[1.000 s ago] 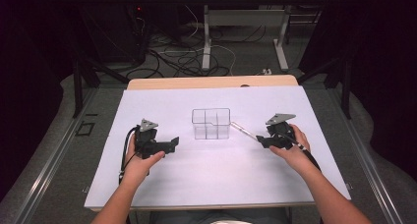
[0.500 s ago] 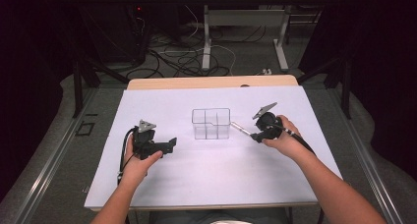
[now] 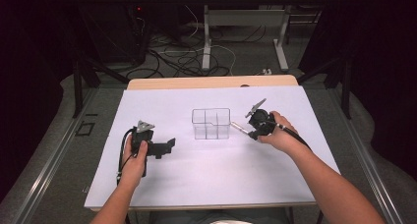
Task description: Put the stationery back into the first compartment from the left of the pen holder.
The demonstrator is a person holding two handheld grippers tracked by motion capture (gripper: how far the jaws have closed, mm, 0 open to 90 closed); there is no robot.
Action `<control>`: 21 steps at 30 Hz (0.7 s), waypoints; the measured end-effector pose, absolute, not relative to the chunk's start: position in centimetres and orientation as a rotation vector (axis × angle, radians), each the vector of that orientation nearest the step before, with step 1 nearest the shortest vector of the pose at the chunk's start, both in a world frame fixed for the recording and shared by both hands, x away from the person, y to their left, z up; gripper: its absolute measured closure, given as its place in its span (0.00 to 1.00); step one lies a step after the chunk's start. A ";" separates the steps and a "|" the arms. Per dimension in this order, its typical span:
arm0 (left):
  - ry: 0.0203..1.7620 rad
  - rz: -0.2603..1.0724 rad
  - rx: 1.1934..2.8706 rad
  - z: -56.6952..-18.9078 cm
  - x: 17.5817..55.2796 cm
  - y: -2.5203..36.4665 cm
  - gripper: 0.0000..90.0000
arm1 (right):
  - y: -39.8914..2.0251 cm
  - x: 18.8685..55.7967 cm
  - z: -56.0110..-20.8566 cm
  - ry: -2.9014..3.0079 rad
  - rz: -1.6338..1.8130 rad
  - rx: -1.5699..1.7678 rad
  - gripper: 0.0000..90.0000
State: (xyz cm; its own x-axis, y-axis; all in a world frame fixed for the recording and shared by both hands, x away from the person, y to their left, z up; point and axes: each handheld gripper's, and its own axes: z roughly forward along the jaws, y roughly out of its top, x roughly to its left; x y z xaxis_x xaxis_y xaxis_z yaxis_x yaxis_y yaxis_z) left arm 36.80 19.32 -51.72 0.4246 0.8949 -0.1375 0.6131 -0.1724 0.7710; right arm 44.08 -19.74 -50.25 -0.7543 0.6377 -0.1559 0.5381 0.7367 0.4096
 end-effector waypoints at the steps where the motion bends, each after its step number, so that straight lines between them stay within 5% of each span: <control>1: 1.281 0.451 1.893 -51.7 36.8 19.4 0.00 | -19.6 43.9 -50.3 2.655 0.491 0.966 0.65; 21: 1.273 0.448 1.914 -52.0 36.8 19.2 0.00 | -19.8 45.0 -52.1 2.723 0.415 0.965 0.71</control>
State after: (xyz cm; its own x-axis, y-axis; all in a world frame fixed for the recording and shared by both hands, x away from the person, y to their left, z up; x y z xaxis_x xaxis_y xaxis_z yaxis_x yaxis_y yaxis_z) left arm 36.76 19.17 -52.04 0.4364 0.8911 -0.1245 0.6170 -0.1957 0.7623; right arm 44.97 -19.81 -52.13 -0.7593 0.6408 -0.1136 0.5779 0.7441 0.3351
